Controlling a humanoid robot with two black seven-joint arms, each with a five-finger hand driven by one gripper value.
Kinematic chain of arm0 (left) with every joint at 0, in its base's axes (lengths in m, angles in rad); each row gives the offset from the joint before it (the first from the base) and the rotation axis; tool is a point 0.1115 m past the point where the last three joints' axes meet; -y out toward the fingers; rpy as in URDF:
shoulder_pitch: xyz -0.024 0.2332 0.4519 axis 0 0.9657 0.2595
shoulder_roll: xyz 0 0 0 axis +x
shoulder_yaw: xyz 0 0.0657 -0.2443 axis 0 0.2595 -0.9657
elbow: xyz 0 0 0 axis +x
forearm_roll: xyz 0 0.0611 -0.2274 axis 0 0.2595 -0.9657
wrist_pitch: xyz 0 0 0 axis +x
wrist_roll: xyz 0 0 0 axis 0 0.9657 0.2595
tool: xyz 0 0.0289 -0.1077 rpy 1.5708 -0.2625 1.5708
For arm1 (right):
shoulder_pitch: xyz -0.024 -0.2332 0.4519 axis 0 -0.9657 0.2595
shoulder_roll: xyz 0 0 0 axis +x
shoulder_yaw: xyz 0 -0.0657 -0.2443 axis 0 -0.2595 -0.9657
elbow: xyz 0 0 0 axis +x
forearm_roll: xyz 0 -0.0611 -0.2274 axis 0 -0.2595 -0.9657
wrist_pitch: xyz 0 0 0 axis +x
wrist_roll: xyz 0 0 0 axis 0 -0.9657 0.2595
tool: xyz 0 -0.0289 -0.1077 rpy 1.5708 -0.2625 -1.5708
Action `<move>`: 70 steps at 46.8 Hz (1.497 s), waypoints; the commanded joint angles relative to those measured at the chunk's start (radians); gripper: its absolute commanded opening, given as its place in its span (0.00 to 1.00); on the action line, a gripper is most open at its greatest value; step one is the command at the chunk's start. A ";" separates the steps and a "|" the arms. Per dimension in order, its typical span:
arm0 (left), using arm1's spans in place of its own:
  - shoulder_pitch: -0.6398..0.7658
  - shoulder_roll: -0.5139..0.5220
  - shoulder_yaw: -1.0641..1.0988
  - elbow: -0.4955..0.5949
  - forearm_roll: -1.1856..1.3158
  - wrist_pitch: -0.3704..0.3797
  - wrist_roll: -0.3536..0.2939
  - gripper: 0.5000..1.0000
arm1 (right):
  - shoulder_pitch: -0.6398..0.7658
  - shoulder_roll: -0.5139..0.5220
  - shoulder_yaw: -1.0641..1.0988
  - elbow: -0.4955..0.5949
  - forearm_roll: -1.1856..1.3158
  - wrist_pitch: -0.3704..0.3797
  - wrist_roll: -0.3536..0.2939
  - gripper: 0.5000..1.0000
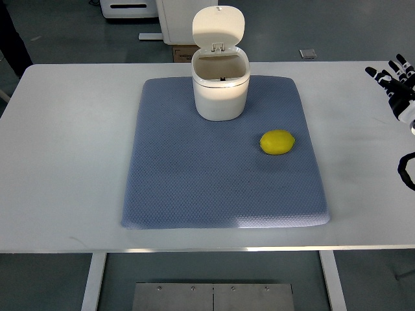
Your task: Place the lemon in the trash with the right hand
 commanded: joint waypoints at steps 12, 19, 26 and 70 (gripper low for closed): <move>0.001 0.000 0.000 0.000 0.000 0.000 0.000 1.00 | 0.000 0.002 0.002 -0.021 0.000 -0.009 0.001 1.00; 0.001 0.000 0.000 0.000 0.000 0.000 0.000 1.00 | -0.003 0.000 -0.002 -0.020 0.000 -0.007 0.000 1.00; 0.000 0.000 0.000 0.000 0.000 0.000 0.000 1.00 | -0.012 0.000 0.000 -0.020 0.000 0.009 0.001 1.00; 0.001 0.000 0.000 0.000 0.000 0.000 0.000 1.00 | -0.023 -0.039 -0.048 0.017 -0.190 0.105 0.106 1.00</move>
